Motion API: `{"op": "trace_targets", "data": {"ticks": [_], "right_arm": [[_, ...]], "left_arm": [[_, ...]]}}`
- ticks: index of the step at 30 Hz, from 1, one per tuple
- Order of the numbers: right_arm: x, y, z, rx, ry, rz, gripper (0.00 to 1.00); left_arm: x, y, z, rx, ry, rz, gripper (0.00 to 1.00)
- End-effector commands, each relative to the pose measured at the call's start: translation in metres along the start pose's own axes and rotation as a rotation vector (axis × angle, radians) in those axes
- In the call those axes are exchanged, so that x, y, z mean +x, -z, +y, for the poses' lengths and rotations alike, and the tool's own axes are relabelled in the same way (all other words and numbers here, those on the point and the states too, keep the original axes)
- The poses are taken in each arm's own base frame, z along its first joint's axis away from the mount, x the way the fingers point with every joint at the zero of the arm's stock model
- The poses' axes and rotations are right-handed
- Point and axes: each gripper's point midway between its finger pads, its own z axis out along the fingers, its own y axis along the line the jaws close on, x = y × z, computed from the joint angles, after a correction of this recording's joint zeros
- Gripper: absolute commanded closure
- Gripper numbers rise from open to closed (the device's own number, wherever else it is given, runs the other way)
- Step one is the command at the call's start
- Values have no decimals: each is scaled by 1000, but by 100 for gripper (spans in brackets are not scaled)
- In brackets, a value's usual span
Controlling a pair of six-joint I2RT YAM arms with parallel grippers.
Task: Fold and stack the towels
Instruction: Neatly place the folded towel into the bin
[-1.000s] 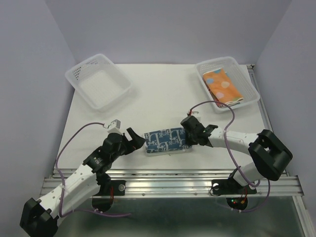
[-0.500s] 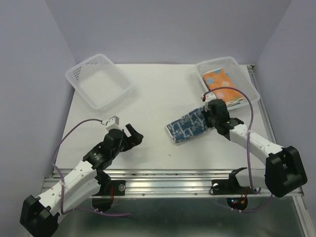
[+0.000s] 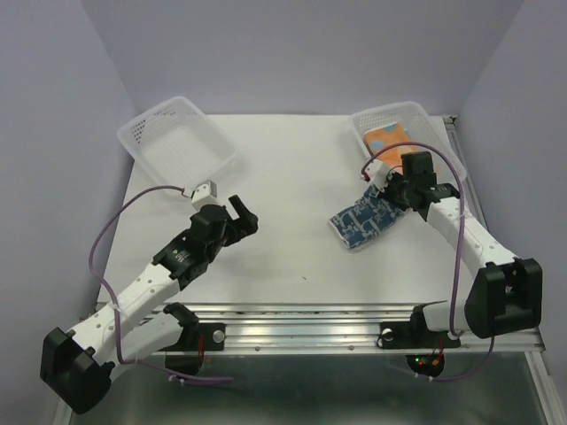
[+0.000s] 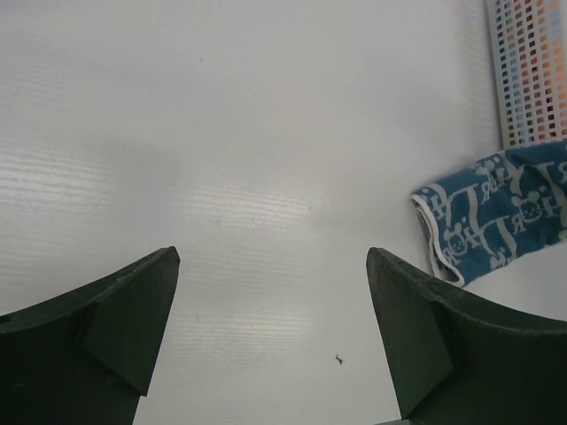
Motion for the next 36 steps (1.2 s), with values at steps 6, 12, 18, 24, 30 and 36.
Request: {"op": "trace_targets", "data": {"ticks": [6, 12, 18, 24, 30, 36], "right_arm": [[0, 47, -42, 11, 442, -20, 99], [15, 66, -82, 145, 529, -32, 99], [19, 52, -130, 302, 531, -22, 99], [-16, 49, -164, 461, 524, -172, 99], [-47, 46, -187, 533, 540, -305, 99], [-58, 36, -205, 568, 521, -351, 99]], "left_arm": [[-49, -1, 0, -140, -12, -140, 1], [-57, -6, 5, -214, 0, -158, 1], [-66, -7, 9, -279, -10, -172, 1], [-71, -11, 8, -294, -14, -182, 1], [-71, -17, 10, -313, -23, -174, 1], [-75, -21, 14, -334, -26, -174, 1]]}}
